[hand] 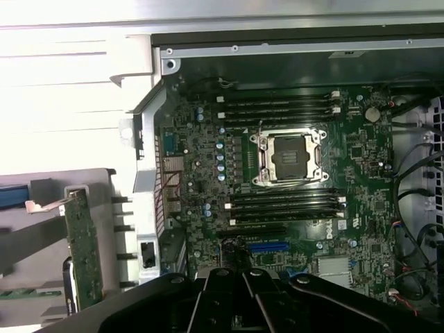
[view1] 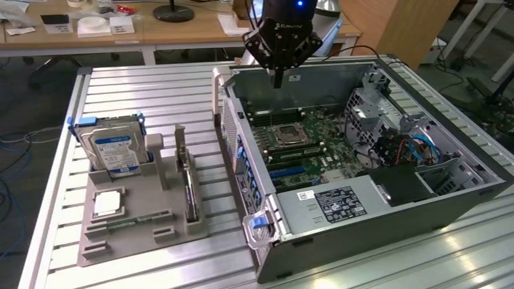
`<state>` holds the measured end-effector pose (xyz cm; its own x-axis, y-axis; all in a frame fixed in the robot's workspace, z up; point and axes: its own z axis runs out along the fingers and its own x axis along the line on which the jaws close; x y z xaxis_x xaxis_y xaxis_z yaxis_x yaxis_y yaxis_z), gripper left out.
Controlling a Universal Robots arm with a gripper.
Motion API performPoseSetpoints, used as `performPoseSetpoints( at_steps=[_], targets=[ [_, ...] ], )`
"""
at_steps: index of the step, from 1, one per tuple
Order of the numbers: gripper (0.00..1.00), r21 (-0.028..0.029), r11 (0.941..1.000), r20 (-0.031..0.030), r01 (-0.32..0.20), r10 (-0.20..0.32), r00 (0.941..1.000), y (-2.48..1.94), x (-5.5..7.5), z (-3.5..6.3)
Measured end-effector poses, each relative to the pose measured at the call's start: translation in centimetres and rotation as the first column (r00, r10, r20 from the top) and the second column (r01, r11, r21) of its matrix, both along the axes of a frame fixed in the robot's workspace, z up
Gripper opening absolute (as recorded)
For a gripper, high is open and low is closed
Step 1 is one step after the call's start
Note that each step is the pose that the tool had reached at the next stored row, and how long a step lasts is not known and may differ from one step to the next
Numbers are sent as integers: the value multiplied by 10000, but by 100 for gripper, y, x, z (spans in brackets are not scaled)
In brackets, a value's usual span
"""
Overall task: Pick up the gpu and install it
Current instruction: 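Reach for the gpu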
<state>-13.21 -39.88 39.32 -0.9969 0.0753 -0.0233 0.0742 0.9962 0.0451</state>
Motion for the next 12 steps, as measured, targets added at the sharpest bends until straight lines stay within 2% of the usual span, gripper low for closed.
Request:
performPoseSetpoints(
  at_steps=[12],
  targets=[
    [11, 0, 10000, 0, 7, -7, 10000, 1, -191, 0]
  ],
)
